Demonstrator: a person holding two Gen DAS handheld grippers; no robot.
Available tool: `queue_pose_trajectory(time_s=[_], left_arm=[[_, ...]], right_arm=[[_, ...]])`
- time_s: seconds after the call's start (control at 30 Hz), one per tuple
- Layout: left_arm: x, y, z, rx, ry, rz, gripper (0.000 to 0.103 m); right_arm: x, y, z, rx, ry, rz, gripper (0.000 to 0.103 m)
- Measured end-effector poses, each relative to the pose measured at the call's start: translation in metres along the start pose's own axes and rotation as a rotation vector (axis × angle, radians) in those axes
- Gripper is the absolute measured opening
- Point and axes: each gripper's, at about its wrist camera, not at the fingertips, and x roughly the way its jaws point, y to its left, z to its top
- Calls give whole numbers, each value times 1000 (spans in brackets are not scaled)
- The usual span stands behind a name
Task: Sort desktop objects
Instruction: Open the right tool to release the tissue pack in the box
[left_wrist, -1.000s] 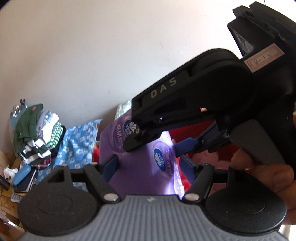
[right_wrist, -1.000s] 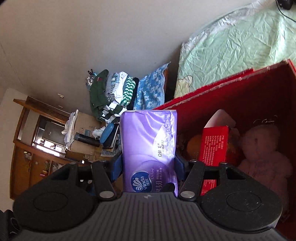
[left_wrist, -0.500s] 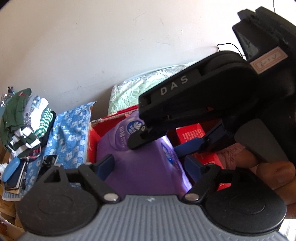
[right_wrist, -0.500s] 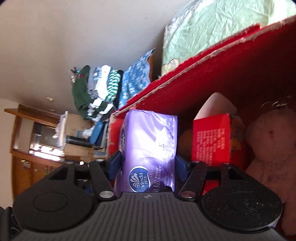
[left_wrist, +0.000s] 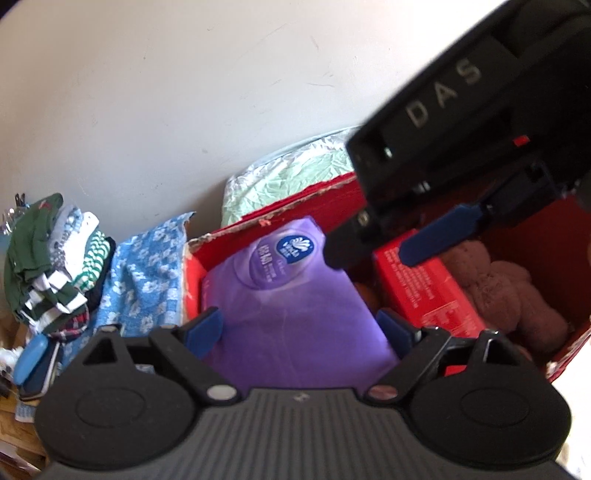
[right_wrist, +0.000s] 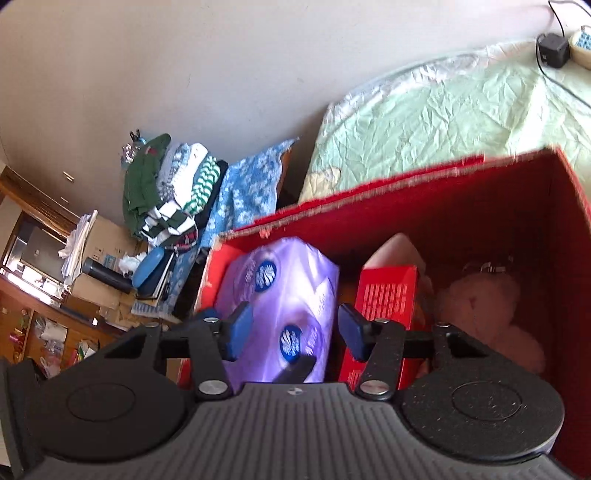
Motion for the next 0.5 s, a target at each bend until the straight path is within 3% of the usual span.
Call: queue_pose_trajectory(time_s=[0.13,0.3,0.4,0.5], left_arm=[[38,23,1,16,2,11,89],[73,56,-3,-5,-4,10,89],[104,85,3,-46,9,-5,89],[136,123,7,-92,15,-12,88]], right_arm=[[15,3,-9,40,64,30,55],[16,18,-20,-14,58,12,59],[2,22,-20,-38,8,-3,58],[-19,25,-18,-77,-77,-90,59]])
